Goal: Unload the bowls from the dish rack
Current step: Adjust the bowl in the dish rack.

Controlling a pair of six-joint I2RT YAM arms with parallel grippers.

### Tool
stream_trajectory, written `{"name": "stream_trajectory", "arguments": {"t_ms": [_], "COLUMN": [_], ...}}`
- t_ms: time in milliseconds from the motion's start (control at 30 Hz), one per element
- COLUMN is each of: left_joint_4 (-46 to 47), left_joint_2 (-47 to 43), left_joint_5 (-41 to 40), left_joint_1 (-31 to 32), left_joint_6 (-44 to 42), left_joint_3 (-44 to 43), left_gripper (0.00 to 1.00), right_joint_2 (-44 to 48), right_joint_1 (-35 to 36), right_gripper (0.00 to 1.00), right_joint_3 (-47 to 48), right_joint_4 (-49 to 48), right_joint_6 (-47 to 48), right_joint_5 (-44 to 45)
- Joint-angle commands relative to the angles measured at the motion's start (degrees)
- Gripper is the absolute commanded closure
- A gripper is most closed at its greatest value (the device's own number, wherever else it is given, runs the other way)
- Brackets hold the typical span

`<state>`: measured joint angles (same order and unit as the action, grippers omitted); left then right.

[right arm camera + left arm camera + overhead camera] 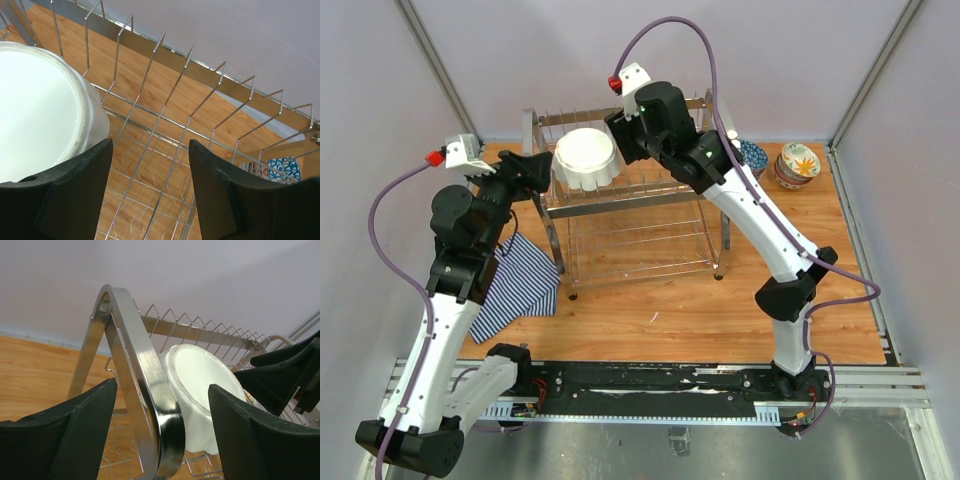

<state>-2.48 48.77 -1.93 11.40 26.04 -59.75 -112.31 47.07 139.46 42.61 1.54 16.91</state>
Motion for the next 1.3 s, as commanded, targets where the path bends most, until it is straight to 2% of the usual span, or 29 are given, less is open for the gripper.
{"name": "stream_trajectory", "arguments": {"t_ms": [0,167,400,567,867,1033,1267], "left_joint_4": [4.3,6.8,5.1,6.4,5.7,4.9,3.1], "left_joint_2": [-4.2,-9.9,-14.3,-15.8,-19.5,-23.3,-21.8], "left_joint_5": [-1.1,-1.9,0.0,0.2,-1.6,-4.2,-3.9], "left_joint_1": [0.0,0.0,0.0,0.0,0.0,0.0,0.0], "left_joint_6": [-0.2,1.1,2.5,4.4,5.2,4.1,3.1], "left_joint_3": [2.3,5.5,7.9,13.6,16.9,18.5,16.5], "left_gripper": [0.21,0.21,0.2,0.2,0.2,0.19,0.18], "right_joint_2": [3.6,6.3,13.4,17.2,21.6,19.5,17.7], "right_joint_1": [0.9,1.0,0.3,-1.9,-2.3,-2.3,-2.4], "right_gripper": [0.36,0.35,0.34,0.33,0.33,0.33,0.33], "right_joint_3": [-3.6,-4.2,-9.7,-18.0,-30.5,-29.1,-29.0], "right_joint_4": [-4.7,-7.0,-11.2,-13.6,-22.8,-21.8,-21.7], "right_joint_6": [1.2,2.7,6.4,6.6,5.9,6.2,5.4], "right_joint_5": [-0.7,-2.2,-3.6,-4.3,-5.3,-5.4,-5.8]}}
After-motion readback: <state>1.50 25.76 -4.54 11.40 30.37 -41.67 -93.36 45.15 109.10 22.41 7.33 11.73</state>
